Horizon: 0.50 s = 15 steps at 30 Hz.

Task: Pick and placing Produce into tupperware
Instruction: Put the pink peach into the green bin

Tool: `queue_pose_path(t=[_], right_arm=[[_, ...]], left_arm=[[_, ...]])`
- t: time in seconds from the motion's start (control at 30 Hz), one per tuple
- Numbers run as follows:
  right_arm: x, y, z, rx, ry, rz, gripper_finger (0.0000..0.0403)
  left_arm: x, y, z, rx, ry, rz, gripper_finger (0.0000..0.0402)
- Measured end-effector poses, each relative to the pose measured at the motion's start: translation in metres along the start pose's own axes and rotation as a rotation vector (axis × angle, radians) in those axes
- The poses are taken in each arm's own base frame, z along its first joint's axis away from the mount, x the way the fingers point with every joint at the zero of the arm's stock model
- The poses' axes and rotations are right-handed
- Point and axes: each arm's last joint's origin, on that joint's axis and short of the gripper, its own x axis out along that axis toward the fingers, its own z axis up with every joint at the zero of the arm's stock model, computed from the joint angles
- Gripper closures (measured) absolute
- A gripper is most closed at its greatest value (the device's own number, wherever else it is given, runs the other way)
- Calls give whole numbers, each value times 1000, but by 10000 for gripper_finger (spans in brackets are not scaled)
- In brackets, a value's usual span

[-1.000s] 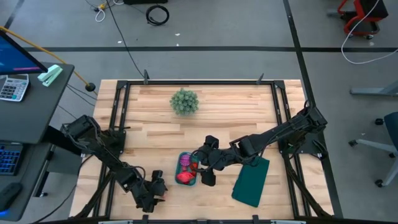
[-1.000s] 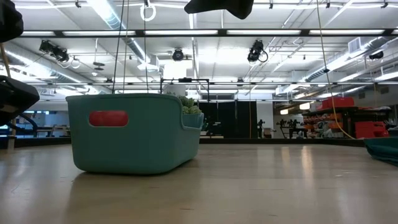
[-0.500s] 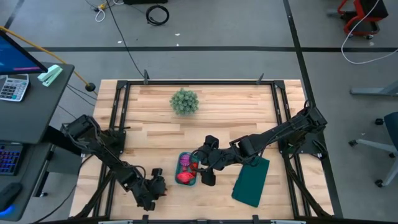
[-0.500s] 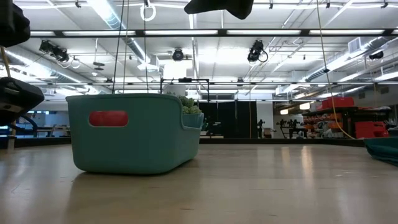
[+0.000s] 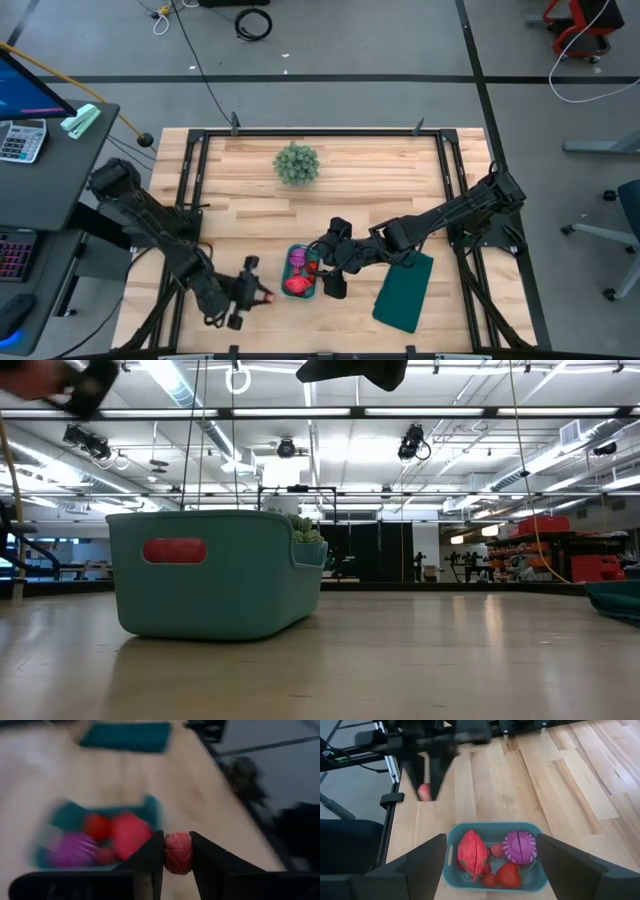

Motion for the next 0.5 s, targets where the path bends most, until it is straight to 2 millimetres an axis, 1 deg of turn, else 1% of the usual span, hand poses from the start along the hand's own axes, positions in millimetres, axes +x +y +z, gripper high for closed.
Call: queue_pose_path(t=[0.07,0.13,0.27,0.37,0.43,0.5], right_arm=[[0,0,0,0,0,0,86],[0,0,0,0,0,0,86],[0,0,0,1,0,-1,86],[0,0,0,1,0,0,86],[0,0,0,1,0,-1,86],[0,0,0,-1,0,-1,86]], left_arm=[[0,10,7,52,-29,65,310],[6,21,10,73,-30,106,309],[28,43,9,46,11,166,309],[48,53,8,14,9,138,311],[60,56,8,39,-7,80,308],[66,58,5,71,2,49,297]])
